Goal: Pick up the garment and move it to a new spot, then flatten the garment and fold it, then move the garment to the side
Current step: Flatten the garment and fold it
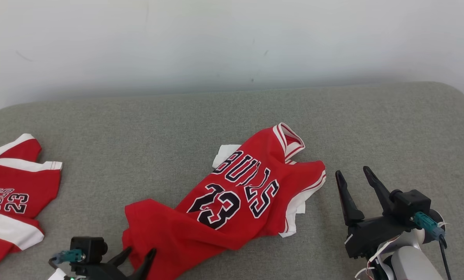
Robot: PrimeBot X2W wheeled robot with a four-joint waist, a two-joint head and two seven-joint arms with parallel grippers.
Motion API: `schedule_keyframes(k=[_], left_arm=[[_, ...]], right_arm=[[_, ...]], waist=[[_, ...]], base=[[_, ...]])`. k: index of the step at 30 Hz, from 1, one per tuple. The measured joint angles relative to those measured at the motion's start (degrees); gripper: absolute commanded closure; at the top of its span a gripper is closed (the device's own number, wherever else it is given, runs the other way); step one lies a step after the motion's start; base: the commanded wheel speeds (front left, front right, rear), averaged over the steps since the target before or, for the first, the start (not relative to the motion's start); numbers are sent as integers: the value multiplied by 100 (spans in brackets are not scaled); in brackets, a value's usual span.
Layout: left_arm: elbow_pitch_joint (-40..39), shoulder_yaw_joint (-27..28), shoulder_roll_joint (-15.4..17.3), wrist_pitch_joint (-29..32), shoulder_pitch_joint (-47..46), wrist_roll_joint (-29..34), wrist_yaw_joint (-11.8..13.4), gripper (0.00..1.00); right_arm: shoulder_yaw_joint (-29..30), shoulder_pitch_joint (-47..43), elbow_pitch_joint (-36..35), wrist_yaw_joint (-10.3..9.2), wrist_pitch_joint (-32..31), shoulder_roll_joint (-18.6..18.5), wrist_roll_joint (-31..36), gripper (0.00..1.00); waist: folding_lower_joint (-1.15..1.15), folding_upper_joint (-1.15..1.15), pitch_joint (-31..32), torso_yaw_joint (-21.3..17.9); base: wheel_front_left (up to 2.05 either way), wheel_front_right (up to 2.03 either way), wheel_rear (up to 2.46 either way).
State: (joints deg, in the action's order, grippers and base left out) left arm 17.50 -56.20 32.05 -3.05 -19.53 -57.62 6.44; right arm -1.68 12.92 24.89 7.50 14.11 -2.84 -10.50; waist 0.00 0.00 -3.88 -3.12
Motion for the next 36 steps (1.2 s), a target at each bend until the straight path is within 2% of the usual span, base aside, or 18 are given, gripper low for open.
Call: schedule_keyframes(k=[4, 5, 6, 7, 8, 12, 20, 27, 31, 36], left_arm=[[288, -10, -121, -1, -63, -35, -152, 0], [343, -12, -140, -1, -74, -48, -193, 49], [391, -19, -152, -2, -87, -48, -213, 64], [439, -24, -164, -9, -104, -48, -252, 88], [466, -37, -172, -20, -121, -47, -298, 100], [357, -41, -203, -185, -214, 8, -399, 100], [-167, 4, -14, -444, -432, 335, -291, 100], [-686, 102, 212, -442, -816, 570, -242, 100], [-644, 102, 154, -377, -1066, 619, -296, 100], [-81, 103, 49, -487, -1496, 898, -352, 100]], right_arm=[[21, 8, 2, 0, 3, 0, 1, 0], [27, 14, 3, 0, 3, 0, 1, 0], [32, 23, 3, 0, 5, -1, 1, 0], [35, 30, 3, 0, 8, -1, 1, 0], [36, 32, 4, 0, 8, 0, 1, 0], [76, 30, 5, 0, 21, 0, 1, 0], [71, 26, 31, 0, 51, 0, 1, 0], [2, 27, 60, 0, 52, 1, 0, 0], [-54, 32, 83, 0, 53, 1, -9, 0], [-101, 68, 91, 0, 56, -2, -21, 0]], waist=[[0, 0, -46, -47], [0, 0, -53, -54], [0, 0, -58, -59], [0, 0, -60, -62], [0, 0, -60, -62], [0, 0, -50, -17], [0, 0, 8, 75], [0, 0, 93, 96], [0, 0, 109, 40], [0, 0, 92, -65]], base=[[0, 0, 0], [0, 0, 0], [0, 0, 0], [0, 0, 0], [0, 0, 0], [0, 0, 0], [0, 0, 0], [0, 0, 0], [0, 0, 0], [0, 0, 0]])
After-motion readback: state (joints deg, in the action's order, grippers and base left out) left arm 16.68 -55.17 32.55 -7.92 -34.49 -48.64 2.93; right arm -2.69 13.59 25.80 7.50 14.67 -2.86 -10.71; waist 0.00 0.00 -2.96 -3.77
